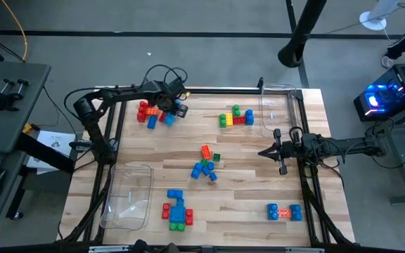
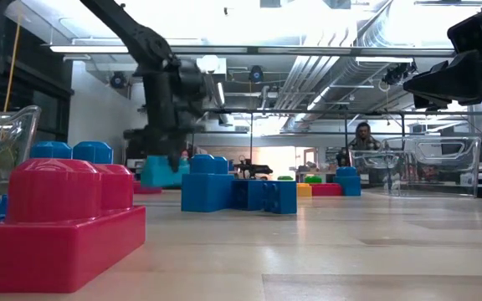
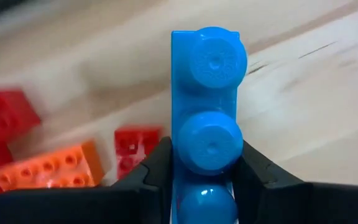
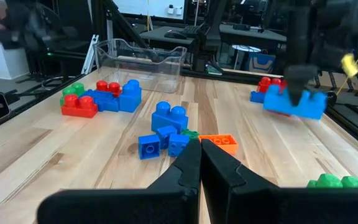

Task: Sort blocks by size
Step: Put the large blue game piece into the bottom transparent bin

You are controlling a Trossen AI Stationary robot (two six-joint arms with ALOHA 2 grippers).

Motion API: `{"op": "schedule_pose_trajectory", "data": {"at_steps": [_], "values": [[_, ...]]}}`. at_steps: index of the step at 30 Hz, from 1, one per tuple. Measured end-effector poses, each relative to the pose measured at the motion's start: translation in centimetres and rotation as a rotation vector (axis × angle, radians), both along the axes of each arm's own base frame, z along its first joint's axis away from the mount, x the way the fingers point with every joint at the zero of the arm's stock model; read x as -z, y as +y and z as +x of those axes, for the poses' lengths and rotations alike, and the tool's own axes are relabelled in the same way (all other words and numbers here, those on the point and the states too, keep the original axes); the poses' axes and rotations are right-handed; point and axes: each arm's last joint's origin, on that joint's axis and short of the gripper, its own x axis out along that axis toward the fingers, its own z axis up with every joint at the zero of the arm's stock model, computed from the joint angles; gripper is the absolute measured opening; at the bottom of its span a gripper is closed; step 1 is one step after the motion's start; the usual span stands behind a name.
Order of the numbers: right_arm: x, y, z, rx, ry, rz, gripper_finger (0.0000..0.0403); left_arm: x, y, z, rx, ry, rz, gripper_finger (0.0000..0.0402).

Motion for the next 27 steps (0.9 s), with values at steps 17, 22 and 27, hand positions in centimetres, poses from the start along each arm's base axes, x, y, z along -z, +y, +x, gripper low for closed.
{"op": "schedule_pose_trajectory", "data": {"at_steps": [17,22,27], "values": [[0.0,0.0,0.0,0.000,0.000,0.000,0.0001,-14.4,-17.5,-7.1,0.397,-0.126,-0.274,0.0084],[0.0,0.0,0.0,0.000,0.000,0.000,0.0001,-15.1,-24.7,-9.7,0.171,-0.102,-0.473,0.0084],[0.0,0.0,0.0,0.000,0.000,0.000,0.0001,-12.6,-29.4,-11.1,-0.029,0.054,-0.561,0.0084]]}}
